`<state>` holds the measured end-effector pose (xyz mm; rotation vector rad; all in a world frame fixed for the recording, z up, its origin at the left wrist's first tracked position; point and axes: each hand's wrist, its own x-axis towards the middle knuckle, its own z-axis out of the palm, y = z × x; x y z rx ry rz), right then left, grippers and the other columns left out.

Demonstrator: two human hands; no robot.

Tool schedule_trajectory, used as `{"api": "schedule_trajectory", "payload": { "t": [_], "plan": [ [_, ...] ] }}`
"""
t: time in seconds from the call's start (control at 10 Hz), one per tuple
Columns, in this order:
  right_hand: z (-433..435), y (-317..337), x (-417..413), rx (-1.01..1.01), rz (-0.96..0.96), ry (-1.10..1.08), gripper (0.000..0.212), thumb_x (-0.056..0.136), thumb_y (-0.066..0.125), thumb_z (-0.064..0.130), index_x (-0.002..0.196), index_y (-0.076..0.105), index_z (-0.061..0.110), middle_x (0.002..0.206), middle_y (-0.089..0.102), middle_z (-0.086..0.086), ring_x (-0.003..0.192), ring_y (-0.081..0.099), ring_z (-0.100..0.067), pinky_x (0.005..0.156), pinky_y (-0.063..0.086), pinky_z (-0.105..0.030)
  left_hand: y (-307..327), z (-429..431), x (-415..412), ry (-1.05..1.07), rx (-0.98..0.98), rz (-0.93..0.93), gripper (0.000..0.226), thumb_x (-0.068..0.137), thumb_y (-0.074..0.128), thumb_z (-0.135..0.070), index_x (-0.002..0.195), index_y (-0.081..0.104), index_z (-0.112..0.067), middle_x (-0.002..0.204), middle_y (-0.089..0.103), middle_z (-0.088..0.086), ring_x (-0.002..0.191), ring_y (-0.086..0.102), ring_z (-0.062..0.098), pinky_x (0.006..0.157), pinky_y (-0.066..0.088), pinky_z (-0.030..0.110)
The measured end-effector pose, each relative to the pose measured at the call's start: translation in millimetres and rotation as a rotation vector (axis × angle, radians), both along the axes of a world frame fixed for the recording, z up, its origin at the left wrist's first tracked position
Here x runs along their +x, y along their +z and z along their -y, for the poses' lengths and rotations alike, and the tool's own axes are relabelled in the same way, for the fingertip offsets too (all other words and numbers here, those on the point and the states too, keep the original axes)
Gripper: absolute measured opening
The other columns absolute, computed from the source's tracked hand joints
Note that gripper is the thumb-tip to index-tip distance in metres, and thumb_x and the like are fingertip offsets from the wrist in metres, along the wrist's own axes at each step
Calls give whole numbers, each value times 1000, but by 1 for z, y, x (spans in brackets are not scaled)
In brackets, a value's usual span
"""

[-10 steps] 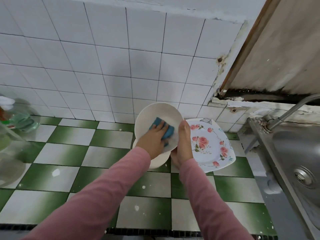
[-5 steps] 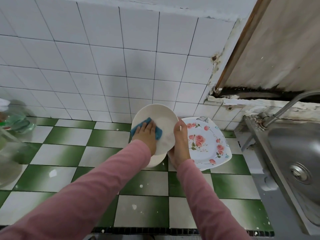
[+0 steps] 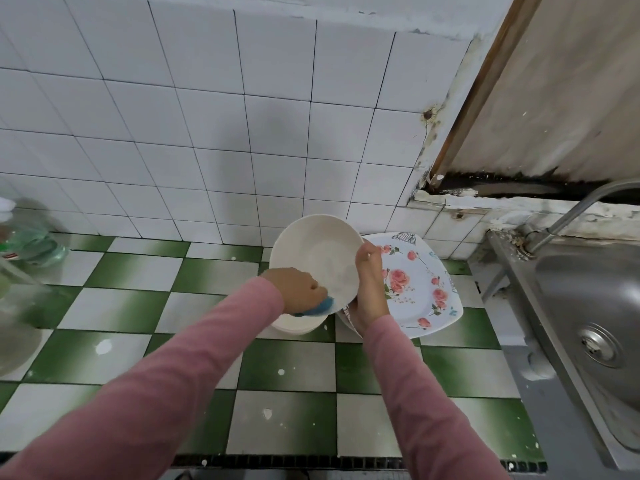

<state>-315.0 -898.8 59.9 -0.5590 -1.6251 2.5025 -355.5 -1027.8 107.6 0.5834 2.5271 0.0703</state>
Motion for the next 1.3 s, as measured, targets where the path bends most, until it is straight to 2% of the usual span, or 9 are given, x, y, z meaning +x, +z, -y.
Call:
{"api": "schedule_trajectory", "payload": {
  "t": [0.2, 0.4, 0.6, 0.8, 0.9, 1.0, 1.1, 1.2, 1.3],
  "plan": [
    [5, 8, -3, -99, 2, 22, 79, 62, 72, 79, 125, 48, 38, 134, 59, -11, 123, 59, -37, 97, 51, -60, -23, 13, -12, -93, -214, -374, 65, 104, 7, -47, 153, -14, -10, 163, -16, 5, 150, -14, 22, 122, -9, 38],
    [10, 4, -3, -184, -43, 72, 69, 73, 60, 73, 129, 44, 35, 133, 59, -15, 121, 60, -35, 100, 49, -60, -32, 15, -21, -87, -80, -569, 77, 98, 9, -60, 142, -35, -14, 157, -33, -1, 146, -28, 18, 117, -22, 36],
    [16, 0, -7, -128, 45, 74, 96, 59, 64, 86, 138, 43, 34, 135, 61, -8, 122, 62, -27, 100, 52, -53, -21, -1, -20, -139, 274, -294, 73, 95, 8, -56, 133, -40, -16, 138, -52, 1, 130, -47, 19, 112, -28, 33],
    [8, -1, -5, -238, 125, 13, 83, 63, 57, 79, 133, 46, 36, 130, 62, -8, 119, 61, -29, 95, 54, -52, -2, -9, -11, -184, 341, 51, 58, 107, 29, -27, 156, 3, -11, 164, -7, 9, 152, -3, 23, 123, 1, 32],
    [5, 0, -4, -185, 169, -21, 99, 56, 65, 89, 136, 46, 34, 132, 61, -12, 118, 62, -32, 93, 55, -53, 12, -12, -11, -153, 276, 188, 50, 103, 39, -41, 144, 46, -14, 152, 41, 11, 140, 36, 26, 114, 26, 33],
    [-3, -12, -4, -144, 94, 43, 79, 65, 63, 87, 129, 50, 43, 137, 58, -15, 123, 59, -37, 100, 49, -61, 14, -11, -10, -217, 9, 107, 57, 100, 41, -49, 128, 58, -2, 132, 59, 15, 124, 53, 30, 102, 39, 37],
    [-6, -18, -3, -136, 41, 71, 70, 62, 64, 87, 118, 51, 47, 134, 58, -14, 123, 58, -39, 98, 48, -66, -6, -1, -19, -239, -259, -44, 62, 96, 35, -55, 132, 53, -8, 123, 60, 12, 115, 55, 31, 99, 42, 38],
    [0, -12, 0, -141, 2, 84, 64, 57, 69, 85, 108, 53, 50, 135, 56, -15, 124, 56, -42, 96, 46, -70, -22, 10, -25, -167, -337, -92, 73, 88, 19, -59, 151, 31, -24, 147, 44, 3, 135, 39, 26, 110, 30, 36],
    [1, -9, -3, -150, 2, 90, 67, 59, 69, 83, 114, 50, 49, 136, 57, -14, 125, 57, -40, 98, 45, -69, -30, 12, -21, -242, -390, -340, 68, 98, 9, -49, 157, -6, -17, 165, -7, 0, 151, -10, 22, 122, -8, 43]
  ]
}}
